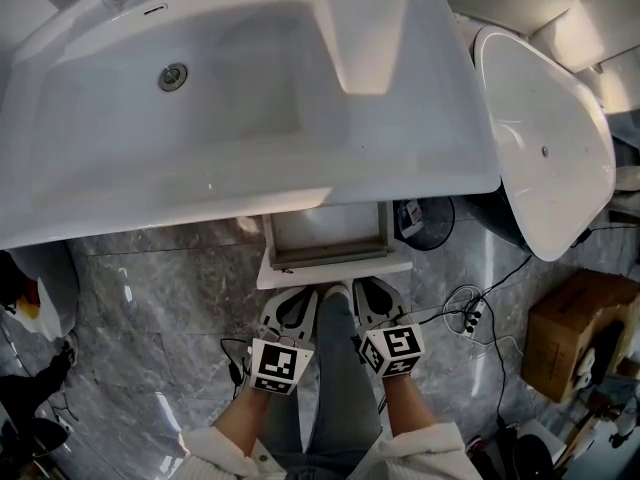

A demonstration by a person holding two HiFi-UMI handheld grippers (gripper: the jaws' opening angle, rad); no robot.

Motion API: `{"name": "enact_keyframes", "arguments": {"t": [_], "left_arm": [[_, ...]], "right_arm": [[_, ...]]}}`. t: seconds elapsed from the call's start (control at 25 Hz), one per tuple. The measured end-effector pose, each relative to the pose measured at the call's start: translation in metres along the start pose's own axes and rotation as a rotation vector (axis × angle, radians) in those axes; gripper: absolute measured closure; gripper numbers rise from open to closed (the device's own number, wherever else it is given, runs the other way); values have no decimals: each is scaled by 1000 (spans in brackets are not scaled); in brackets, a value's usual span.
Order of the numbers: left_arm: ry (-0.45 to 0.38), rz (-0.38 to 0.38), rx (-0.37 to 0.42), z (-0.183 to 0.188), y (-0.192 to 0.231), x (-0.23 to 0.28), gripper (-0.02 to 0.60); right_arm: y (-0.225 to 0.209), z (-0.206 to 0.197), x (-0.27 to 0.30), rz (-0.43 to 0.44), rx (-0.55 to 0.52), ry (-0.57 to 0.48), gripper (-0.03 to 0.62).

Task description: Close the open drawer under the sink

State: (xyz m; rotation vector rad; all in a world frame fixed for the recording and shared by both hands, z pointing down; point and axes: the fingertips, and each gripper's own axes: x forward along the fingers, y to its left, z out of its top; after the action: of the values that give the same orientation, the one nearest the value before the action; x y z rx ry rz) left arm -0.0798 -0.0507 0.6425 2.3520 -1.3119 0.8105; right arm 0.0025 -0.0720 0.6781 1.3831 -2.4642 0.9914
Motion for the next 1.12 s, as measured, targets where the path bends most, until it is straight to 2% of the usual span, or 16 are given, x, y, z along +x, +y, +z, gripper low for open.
{"name": "enact_keyframes", "arguments": {"t": [0.24, 0.52, 1.12], "left_arm": [[-2, -18, 21, 4, 0, -2, 566], [-17, -9, 9, 10, 2, -4, 566], [-39, -40, 45, 22, 2, -6, 566]], "right_arm": [[1, 4, -1, -30, -21, -10, 585], [3, 9, -2, -46, -3, -16, 585], [4, 20, -5, -95, 3, -38, 585]]}}
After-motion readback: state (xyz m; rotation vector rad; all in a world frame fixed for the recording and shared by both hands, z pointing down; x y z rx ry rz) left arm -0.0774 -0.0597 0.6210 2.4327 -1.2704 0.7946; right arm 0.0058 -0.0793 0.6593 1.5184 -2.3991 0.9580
